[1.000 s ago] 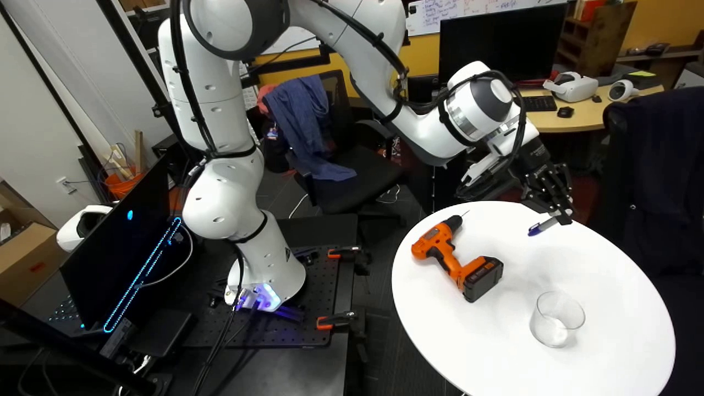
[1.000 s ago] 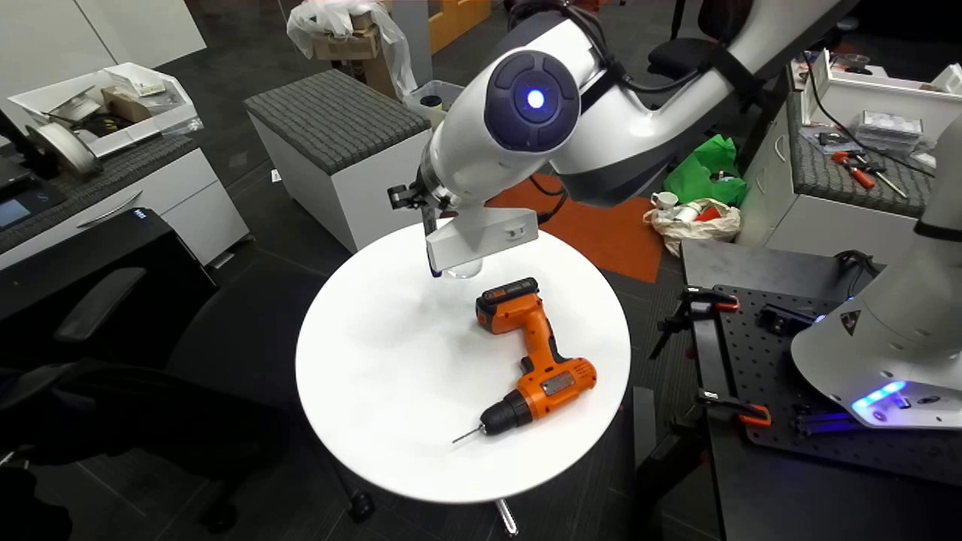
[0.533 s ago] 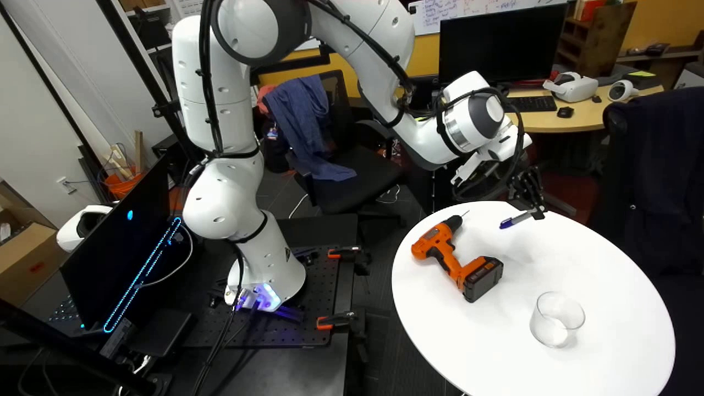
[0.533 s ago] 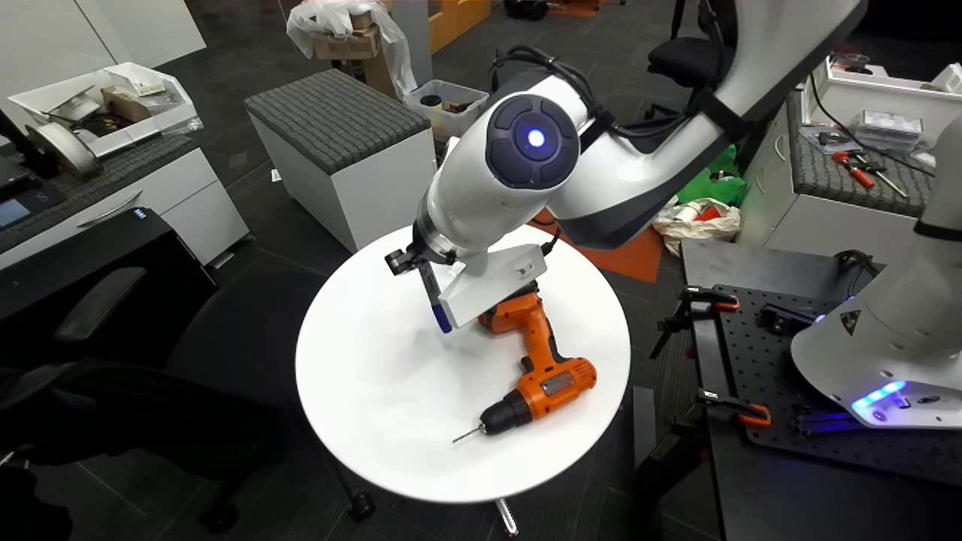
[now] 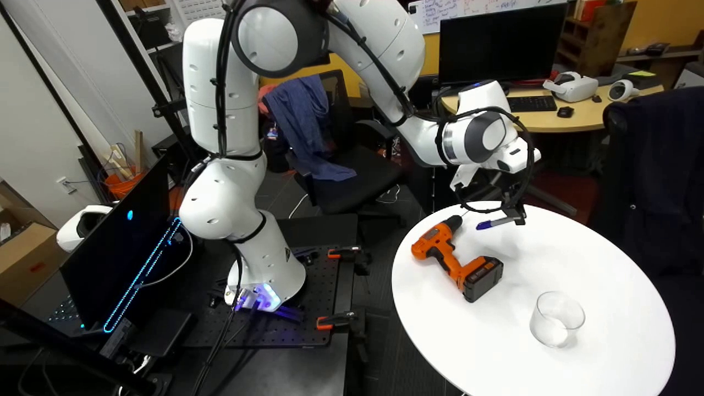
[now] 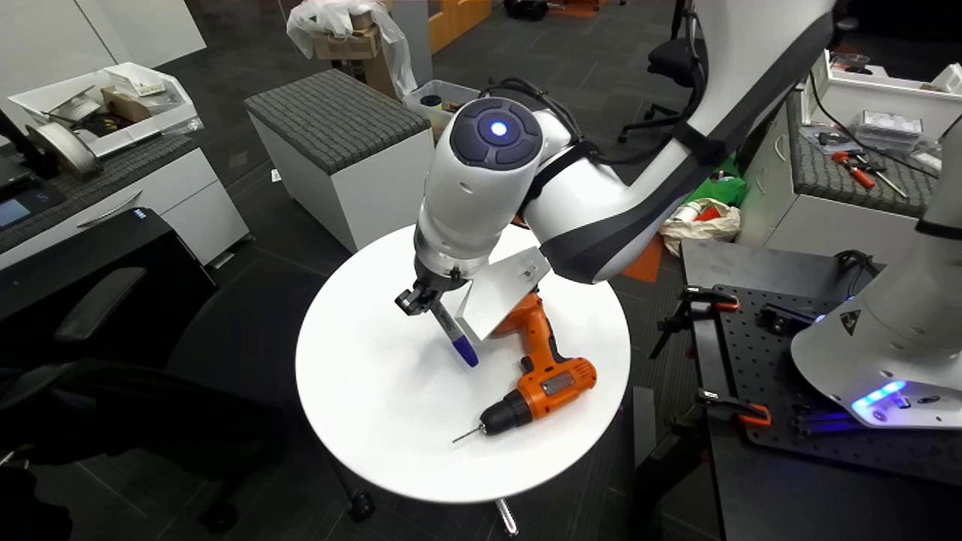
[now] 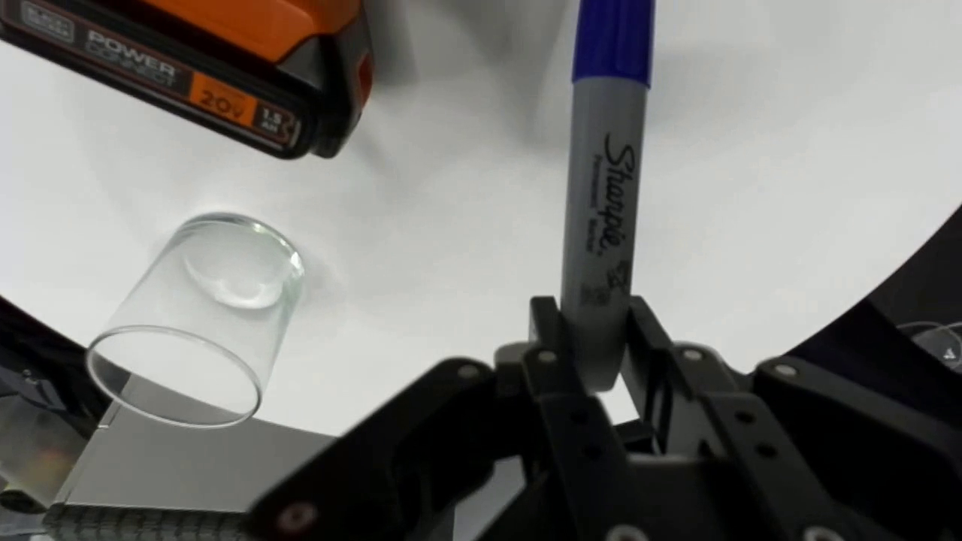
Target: Put the marker in the cup on the table
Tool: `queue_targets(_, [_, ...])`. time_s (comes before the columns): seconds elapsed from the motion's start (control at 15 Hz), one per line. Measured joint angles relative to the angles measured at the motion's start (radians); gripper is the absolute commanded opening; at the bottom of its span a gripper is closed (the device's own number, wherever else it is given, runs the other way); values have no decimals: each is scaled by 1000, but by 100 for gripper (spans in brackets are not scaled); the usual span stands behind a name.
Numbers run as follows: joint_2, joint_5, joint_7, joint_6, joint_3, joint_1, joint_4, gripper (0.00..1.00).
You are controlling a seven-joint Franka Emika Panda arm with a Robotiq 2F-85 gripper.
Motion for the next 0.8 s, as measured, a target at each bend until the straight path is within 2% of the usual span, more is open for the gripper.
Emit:
queue_targets(0.2, [4, 151, -166, 0, -31, 31, 2, 6])
queue_targets(0.27, [4, 193, -209, -1, -44, 45, 3, 34])
queue_targets(0.33, [4, 229, -248, -2, -58, 59, 4, 50])
queue_targets(0.53, [4, 307, -337, -6, -106, 110, 7, 71])
queue_targets(0.8, [4, 345, -389, -10, -156, 162, 8, 100])
